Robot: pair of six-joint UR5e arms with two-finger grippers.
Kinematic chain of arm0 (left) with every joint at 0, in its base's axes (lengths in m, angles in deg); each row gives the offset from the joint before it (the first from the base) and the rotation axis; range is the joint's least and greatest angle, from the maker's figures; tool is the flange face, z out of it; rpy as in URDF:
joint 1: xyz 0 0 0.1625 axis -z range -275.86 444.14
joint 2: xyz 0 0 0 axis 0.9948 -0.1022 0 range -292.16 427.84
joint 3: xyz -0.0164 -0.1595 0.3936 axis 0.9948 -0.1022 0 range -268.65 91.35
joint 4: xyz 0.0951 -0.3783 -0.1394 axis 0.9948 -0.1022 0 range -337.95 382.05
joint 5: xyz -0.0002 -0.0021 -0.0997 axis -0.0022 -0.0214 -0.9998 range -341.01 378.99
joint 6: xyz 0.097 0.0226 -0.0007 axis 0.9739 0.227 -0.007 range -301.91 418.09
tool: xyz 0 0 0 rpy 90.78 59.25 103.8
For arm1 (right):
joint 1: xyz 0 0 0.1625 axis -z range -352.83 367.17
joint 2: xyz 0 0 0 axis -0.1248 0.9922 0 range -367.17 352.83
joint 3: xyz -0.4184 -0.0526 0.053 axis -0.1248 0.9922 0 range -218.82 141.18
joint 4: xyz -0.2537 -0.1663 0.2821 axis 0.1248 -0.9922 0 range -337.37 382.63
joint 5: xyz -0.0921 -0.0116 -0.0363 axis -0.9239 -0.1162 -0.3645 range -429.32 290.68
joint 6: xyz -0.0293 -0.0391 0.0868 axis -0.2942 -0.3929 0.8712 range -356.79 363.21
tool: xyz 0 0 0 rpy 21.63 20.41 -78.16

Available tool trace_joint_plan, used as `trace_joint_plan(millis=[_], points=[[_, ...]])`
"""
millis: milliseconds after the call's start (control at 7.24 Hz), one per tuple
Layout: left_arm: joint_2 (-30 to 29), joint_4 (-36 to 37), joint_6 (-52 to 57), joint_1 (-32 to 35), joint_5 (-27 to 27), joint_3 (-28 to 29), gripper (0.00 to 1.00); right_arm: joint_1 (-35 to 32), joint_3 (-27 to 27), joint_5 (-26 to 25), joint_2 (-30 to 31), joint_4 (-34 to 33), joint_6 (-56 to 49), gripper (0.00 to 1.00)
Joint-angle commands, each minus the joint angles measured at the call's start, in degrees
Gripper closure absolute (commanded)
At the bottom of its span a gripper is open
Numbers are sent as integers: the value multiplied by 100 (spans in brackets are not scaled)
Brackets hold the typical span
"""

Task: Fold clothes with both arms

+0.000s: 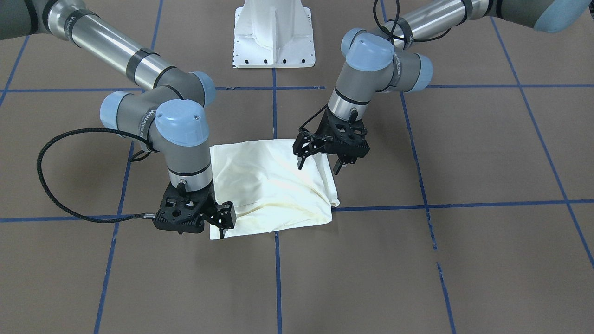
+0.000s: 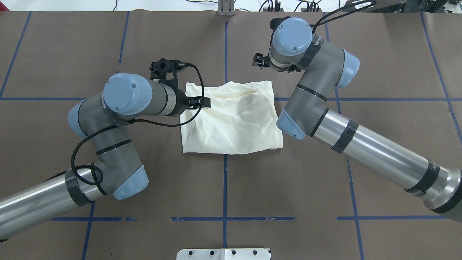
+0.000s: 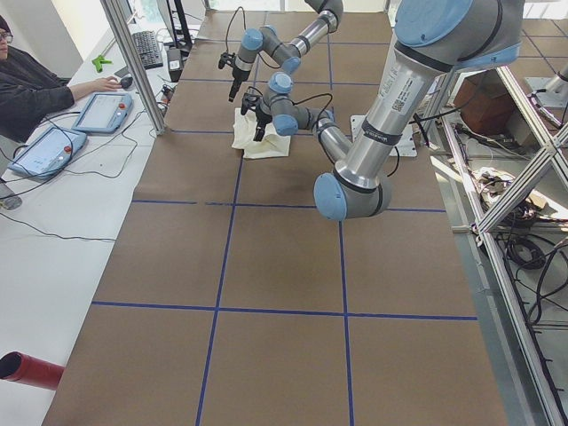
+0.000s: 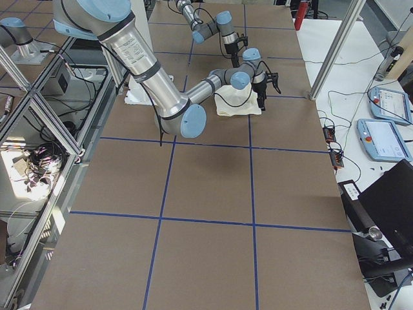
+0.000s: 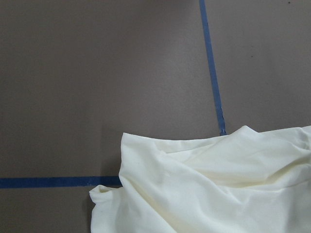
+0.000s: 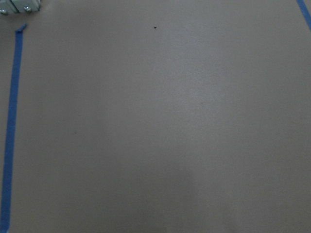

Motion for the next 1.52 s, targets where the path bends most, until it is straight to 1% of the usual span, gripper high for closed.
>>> trace_joint_plan(millis=[0, 276, 414, 552, 691, 829, 967, 1105, 1243, 1381], points=[[456, -928, -298, -360, 35, -8, 0, -86, -205, 247, 17, -4, -11, 0], [448, -938, -316, -562, 53, 44, 0, -86, -206, 247, 34, -4, -11, 0], [465, -938, -516, -711, 53, 62, 1, -95, -206, 247, 34, 5, -29, 0], [439, -947, -535, -747, 53, 44, 12, -95, -206, 239, 34, 5, -37, 0], [439, -956, -544, -748, 53, 36, 34, -95, -206, 247, 43, 5, -46, 0], [439, -965, -544, -748, 44, -8, 59, -95, -206, 247, 43, 5, -55, 0], [448, -965, -544, -748, 44, -26, 88, -95, -206, 247, 52, 5, -55, 0], [474, -973, -527, -748, 44, -26, 100, -95, -206, 239, 69, 5, -55, 0], [492, -982, -492, -730, 44, -26, 100, -95, -206, 239, 87, 14, -46, 0], [657, -1209, -474, -730, 44, -35, 100, -95, -206, 239, 96, 14, -46, 0]])
